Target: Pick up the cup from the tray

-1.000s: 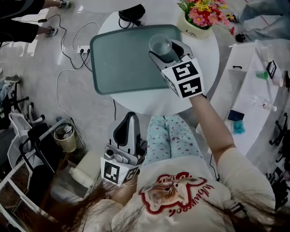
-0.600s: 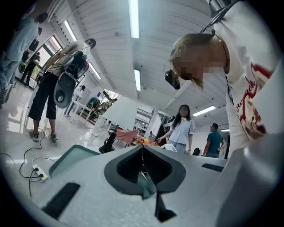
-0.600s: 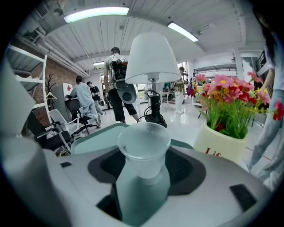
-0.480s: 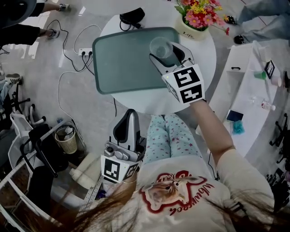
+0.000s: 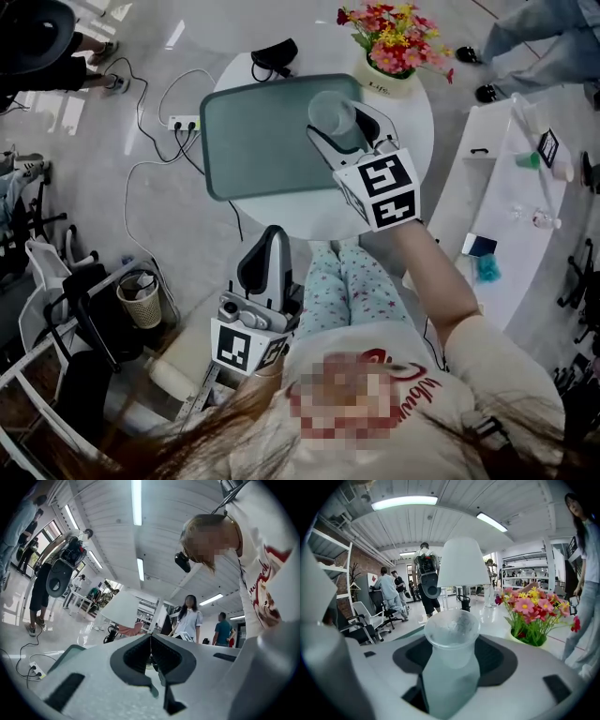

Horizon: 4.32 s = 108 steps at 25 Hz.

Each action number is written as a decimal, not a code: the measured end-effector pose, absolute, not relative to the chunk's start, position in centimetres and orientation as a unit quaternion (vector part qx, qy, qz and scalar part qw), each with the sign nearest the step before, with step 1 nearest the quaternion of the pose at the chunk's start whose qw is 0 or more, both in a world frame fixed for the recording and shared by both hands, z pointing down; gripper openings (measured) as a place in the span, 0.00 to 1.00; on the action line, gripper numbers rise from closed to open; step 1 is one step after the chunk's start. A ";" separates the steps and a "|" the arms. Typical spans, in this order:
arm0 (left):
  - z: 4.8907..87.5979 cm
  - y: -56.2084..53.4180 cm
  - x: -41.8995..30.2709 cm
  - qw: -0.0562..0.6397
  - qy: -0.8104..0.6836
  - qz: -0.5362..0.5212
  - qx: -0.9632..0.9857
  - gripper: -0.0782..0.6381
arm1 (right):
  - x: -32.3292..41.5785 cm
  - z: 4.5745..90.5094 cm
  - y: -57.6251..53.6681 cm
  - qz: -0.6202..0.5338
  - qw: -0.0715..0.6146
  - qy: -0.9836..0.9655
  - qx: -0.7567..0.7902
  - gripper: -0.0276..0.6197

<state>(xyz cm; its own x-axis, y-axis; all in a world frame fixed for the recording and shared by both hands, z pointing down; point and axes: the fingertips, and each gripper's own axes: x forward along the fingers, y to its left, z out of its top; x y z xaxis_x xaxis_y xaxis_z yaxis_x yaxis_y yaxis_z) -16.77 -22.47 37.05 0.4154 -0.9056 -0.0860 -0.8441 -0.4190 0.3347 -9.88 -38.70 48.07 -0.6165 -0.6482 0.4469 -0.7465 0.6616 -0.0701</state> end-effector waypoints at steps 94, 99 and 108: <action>23.8 4.9 -9.6 -0.018 -0.471 -0.131 0.872 0.13 | -2.5 26.0 -2.1 0.007 0.095 -0.919 0.382 0.48; 23.2 8.4 -8.3 -0.021 -0.467 -0.131 0.874 0.13 | -1.0 25.1 1.3 0.006 0.088 -0.916 0.391 0.48; 22.3 12.8 -4.4 -0.031 -0.474 -0.135 0.870 0.13 | 2.6 24.1 5.8 -0.004 0.079 -0.919 0.385 0.48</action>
